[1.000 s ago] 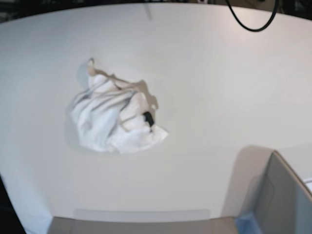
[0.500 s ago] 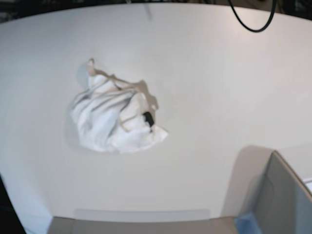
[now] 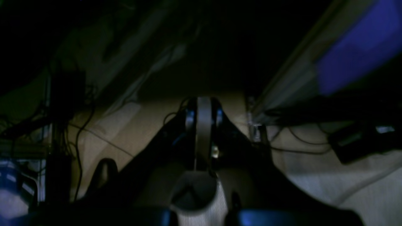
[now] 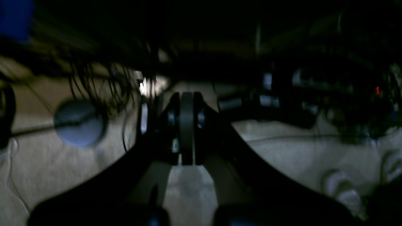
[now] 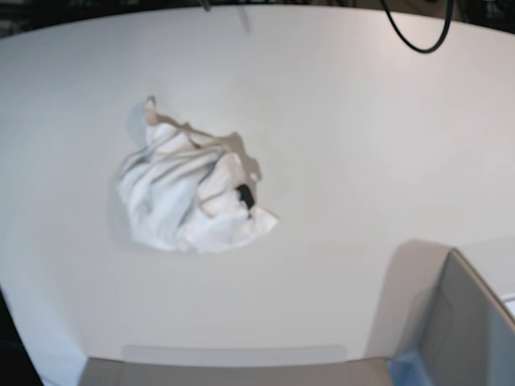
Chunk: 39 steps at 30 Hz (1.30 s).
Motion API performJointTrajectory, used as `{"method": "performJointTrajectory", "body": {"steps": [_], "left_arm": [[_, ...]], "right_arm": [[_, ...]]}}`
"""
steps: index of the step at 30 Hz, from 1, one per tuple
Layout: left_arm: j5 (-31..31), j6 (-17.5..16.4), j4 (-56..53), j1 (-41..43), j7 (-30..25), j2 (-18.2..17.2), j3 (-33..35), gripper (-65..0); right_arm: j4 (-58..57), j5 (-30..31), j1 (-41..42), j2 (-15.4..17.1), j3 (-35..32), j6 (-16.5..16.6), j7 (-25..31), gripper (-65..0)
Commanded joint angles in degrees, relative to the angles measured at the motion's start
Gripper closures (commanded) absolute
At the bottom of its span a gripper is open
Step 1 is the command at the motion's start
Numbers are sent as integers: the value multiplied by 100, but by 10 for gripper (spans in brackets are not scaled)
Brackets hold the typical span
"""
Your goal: Layout the t-shirt on the table in an organized manner, then fold the t-shirt properly
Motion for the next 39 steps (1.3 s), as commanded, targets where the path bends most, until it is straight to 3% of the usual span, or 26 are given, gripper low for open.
{"method": "performJointTrajectory", "body": {"steps": [1, 7, 14, 20, 32, 39], "left_arm": [[-25, 36, 119, 165, -227, -10, -19, -1], [-34, 45, 1165, 631, -262, 104, -27, -1], [-34, 45, 3451, 1757, -262, 298, -27, -1], [-34, 45, 4664, 2319, -262, 386, -19, -1], [-34, 45, 6721, 3049, -262, 535, -1, -1], [1, 28, 7425, 3067, -244, 746, 25, -1]], "right_arm": [[-5, -26, -105, 15, -30, -6, 151, -4], [197, -26, -140, 6, -38, -6, 186, -5], [2931, -26, -1415, -20, -38, -6, 177, -5], [4777, -26, -2215, -20, -3, -6, 169, -5], [7459, -26, -3253, -29, -30, 3, 160, -5], [8303, -9, -3173, -20, 5, 3, 160, -5]]}}
